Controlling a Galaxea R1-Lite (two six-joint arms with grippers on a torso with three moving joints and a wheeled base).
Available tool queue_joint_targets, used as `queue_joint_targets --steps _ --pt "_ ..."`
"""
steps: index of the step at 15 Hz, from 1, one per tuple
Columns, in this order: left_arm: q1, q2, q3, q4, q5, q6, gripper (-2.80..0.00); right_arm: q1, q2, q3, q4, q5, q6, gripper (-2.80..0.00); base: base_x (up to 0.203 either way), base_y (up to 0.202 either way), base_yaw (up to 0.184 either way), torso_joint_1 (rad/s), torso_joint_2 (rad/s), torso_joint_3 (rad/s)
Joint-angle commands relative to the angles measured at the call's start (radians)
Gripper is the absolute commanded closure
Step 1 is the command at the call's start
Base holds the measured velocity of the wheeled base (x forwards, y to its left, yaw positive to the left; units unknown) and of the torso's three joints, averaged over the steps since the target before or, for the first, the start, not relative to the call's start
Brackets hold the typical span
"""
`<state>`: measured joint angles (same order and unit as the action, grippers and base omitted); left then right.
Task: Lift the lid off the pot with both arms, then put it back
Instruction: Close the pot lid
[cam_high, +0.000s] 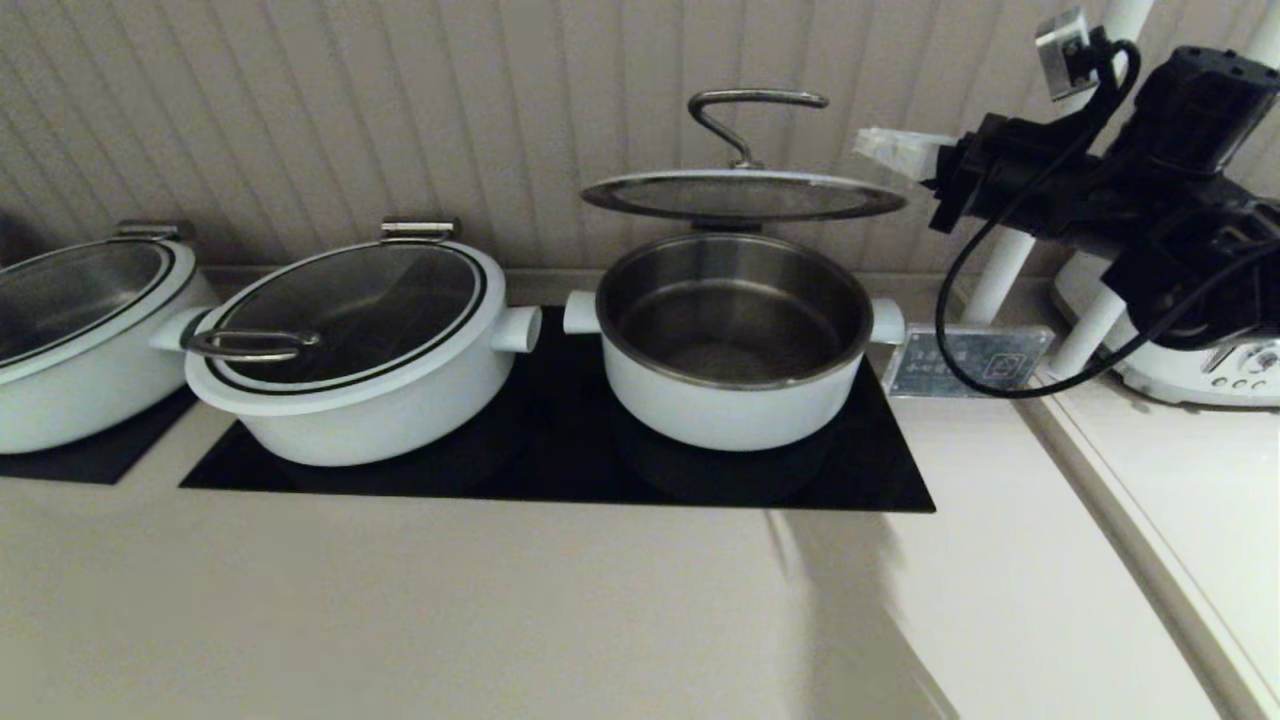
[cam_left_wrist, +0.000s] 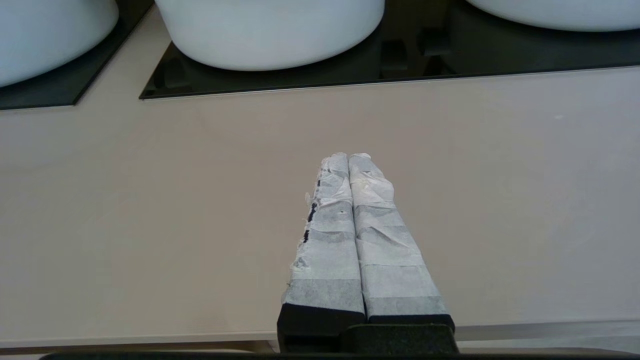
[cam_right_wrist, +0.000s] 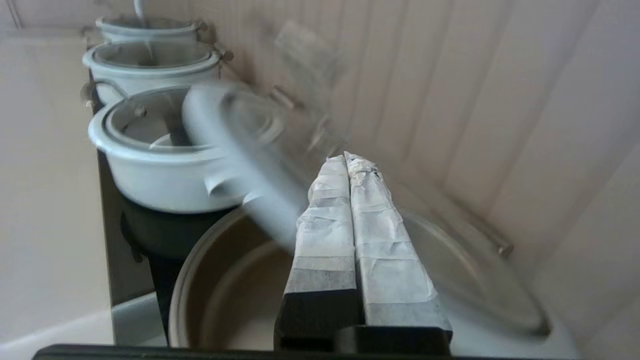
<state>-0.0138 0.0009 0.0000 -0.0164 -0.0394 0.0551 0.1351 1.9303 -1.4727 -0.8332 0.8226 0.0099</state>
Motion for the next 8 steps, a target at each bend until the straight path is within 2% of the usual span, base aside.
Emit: queue_joint_targets --steps 1,4,8 --pt "-0.001 -0.001 0.000 0.000 -0.001 0.000 0.00 0.000 0.038 -0.046 -0.007 0.000 0.016 0.00 0.000 0.000 0.000 0.000 0.00 0.000" --pt "0.000 0.001 0.000 0.000 -0.001 0.000 0.00 -0.006 0.055 -0.056 -0.007 -0.008 0.028 0.00 0.000 0.000 0.000 0.000 0.00 0.000" --pt "-0.001 0.001 0.000 0.000 -0.001 0.000 0.00 -0.006 0.053 0.032 -0.045 -0.007 0.026 0.00 0.000 0.000 0.000 0.000 0.00 0.000"
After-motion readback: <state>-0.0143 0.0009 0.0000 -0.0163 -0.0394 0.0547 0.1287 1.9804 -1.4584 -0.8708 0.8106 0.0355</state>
